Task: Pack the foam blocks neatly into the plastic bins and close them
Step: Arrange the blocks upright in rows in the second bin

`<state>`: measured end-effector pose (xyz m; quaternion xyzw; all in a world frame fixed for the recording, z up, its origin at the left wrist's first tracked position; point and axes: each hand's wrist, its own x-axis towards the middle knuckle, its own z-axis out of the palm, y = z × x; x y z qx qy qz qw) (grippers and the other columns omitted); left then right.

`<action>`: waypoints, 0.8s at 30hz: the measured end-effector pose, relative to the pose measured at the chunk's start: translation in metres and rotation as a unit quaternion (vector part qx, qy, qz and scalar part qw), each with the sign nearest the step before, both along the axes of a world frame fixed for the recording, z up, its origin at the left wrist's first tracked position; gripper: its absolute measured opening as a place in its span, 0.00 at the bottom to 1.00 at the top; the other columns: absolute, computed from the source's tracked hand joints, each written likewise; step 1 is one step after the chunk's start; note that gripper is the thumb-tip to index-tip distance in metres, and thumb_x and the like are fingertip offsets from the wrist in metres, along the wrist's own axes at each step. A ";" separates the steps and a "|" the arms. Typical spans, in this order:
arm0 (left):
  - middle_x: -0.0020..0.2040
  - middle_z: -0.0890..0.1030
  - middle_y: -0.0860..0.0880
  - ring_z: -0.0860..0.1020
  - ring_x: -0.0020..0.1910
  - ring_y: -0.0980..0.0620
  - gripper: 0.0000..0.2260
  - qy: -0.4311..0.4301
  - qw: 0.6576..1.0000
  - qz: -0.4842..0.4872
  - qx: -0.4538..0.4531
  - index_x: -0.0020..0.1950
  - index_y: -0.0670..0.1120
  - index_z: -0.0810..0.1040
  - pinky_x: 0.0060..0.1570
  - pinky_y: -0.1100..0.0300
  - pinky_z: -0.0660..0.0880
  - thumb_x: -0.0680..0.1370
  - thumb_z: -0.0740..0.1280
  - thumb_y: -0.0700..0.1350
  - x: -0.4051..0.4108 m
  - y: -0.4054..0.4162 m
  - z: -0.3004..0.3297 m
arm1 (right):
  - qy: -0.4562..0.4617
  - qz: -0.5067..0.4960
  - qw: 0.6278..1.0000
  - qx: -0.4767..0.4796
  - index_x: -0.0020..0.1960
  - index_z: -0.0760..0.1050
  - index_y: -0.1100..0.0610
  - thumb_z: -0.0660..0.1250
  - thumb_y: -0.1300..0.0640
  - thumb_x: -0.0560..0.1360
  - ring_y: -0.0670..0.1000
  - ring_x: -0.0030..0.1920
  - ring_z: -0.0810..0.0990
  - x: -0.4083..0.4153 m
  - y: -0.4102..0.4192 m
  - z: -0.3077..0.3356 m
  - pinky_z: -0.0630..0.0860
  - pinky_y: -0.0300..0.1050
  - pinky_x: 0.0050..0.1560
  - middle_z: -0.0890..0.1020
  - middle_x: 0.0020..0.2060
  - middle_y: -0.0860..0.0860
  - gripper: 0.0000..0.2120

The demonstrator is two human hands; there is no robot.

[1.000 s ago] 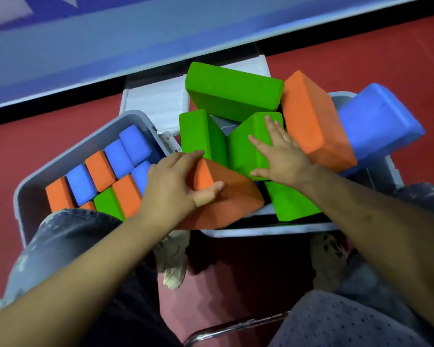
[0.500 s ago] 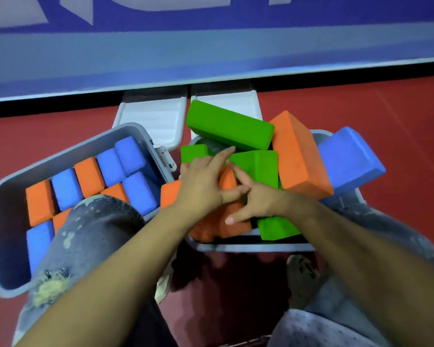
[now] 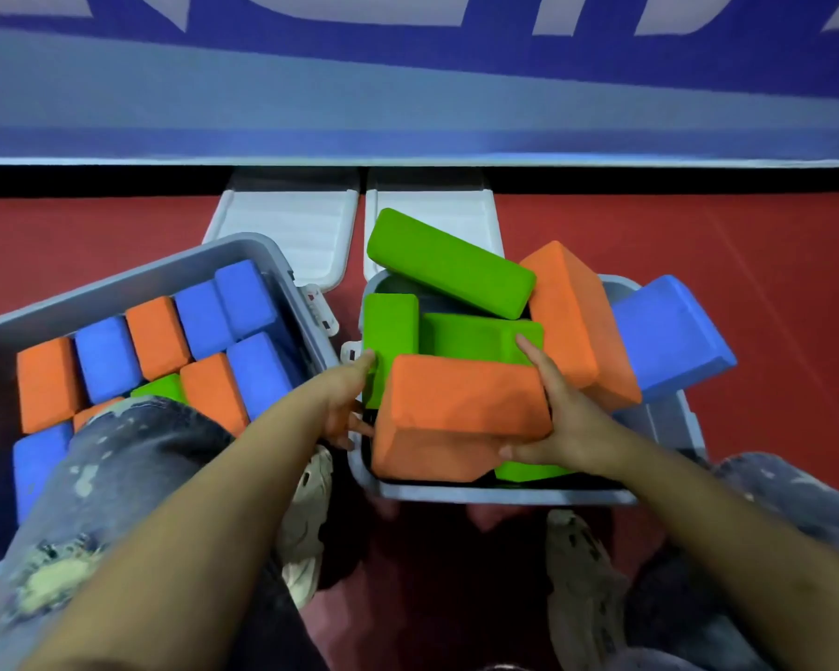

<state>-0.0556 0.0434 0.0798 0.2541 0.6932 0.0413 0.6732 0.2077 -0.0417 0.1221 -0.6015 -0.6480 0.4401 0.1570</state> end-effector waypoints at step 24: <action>0.62 0.75 0.53 0.69 0.61 0.52 0.20 -0.129 0.957 0.131 0.223 0.67 0.56 0.71 0.60 0.49 0.60 0.79 0.55 0.61 0.012 0.017 0.029 | -0.131 -0.269 0.949 0.101 0.76 0.49 0.49 0.74 0.39 0.64 0.57 0.66 0.66 -0.040 -0.043 0.027 0.66 0.54 0.65 0.64 0.61 0.54 0.50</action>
